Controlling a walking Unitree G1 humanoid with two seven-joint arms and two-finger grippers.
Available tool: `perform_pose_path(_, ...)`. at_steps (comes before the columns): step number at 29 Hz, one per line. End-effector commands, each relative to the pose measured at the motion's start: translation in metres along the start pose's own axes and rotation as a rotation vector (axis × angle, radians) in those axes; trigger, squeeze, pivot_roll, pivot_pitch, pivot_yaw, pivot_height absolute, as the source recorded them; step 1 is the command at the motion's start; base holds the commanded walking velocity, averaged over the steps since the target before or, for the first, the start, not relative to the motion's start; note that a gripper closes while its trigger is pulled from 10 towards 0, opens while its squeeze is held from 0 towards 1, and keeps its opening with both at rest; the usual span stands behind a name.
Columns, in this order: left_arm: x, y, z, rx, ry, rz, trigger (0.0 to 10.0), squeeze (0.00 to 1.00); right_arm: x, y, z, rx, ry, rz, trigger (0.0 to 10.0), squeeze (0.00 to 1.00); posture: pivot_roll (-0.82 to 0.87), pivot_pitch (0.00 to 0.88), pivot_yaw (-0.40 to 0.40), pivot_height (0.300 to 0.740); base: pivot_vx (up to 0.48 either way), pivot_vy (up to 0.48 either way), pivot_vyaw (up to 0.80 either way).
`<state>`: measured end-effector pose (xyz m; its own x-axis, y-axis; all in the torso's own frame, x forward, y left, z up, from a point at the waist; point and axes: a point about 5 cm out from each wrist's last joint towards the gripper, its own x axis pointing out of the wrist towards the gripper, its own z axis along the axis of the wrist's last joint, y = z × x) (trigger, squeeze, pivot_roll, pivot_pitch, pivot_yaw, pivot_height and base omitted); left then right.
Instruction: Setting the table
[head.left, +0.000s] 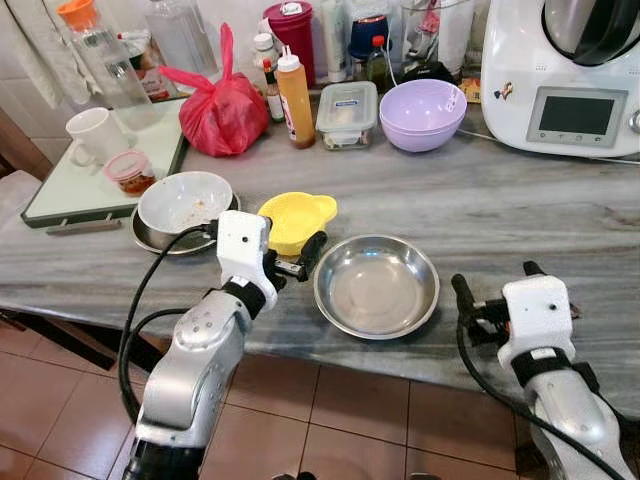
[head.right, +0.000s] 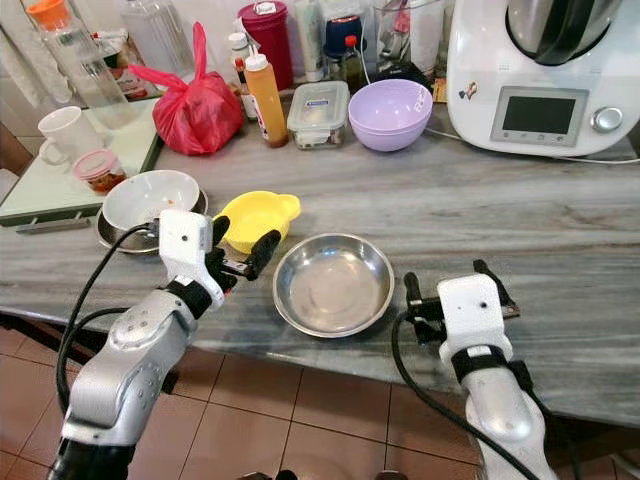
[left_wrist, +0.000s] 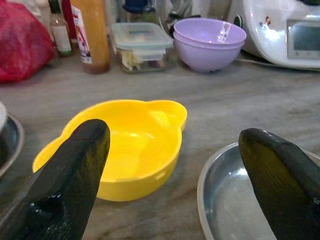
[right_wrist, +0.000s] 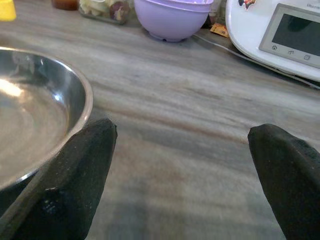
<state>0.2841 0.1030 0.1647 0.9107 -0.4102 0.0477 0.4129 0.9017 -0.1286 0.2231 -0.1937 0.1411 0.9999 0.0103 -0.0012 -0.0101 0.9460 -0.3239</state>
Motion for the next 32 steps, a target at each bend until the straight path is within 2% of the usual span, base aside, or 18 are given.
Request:
perform_pose_path(1, -0.005, 0.003, 0.003, 0.009, -0.006, 0.013, 10.0, 0.00, -0.002, -0.001, 0.006, -0.005, -0.030, -0.006, 10.0, 0.00, -0.23, 0.127, 0.158, 0.740, 0.000, 0.000, 0.00)
perform_pose_path(9, -0.024, 0.004, 0.000, 0.016, 0.010, 0.055, 10.0, 0.00, -0.014, -0.007, -0.009, -0.087, 0.056, -0.019, 10.0, 0.00, -0.22, 0.133, 0.153, 0.740, 0.000, 0.000, 0.00)
perform_pose_path(13, -0.038, 0.009, -0.008, 0.007, 0.036, 0.104, 10.0, 0.00, -0.026, -0.007, -0.014, -0.083, 0.082, -0.002, 10.0, 0.00, -0.22, 0.137, 0.151, 0.740, 0.000, 0.000, 0.00)
perform_pose_path(16, -0.041, 0.010, -0.008, 0.002, 0.039, 0.117, 10.0, 0.00, -0.029, -0.007, -0.017, -0.086, 0.093, 0.001, 10.0, 0.00, -0.21, 0.143, 0.148, 0.740, 0.000, 0.000, 0.00)
perform_pose_path(22, -0.049, 0.012, -0.011, 0.011, 0.056, 0.120, 10.0, 0.00, -0.033, -0.002, -0.022, -0.063, 0.112, 0.048, 10.0, 0.00, -0.21, 0.140, 0.146, 0.740, 0.000, 0.000, 0.00)
perform_pose_path(25, -0.059, 0.015, -0.020, 0.017, 0.097, 0.123, 10.0, 0.00, -0.029, 0.007, -0.019, -0.015, 0.092, 0.119, 10.0, 0.00, -0.20, 0.138, 0.144, 0.740, 0.000, 0.000, 0.00)
perform_pose_path(32, -0.064, 0.018, -0.023, 0.009, 0.114, 0.152, 10.0, 0.00, -0.024, 0.017, -0.016, 0.029, 0.065, 0.208, 10.0, 0.00, -0.18, 0.130, 0.136, 0.740, 0.000, 0.000, 0.00)
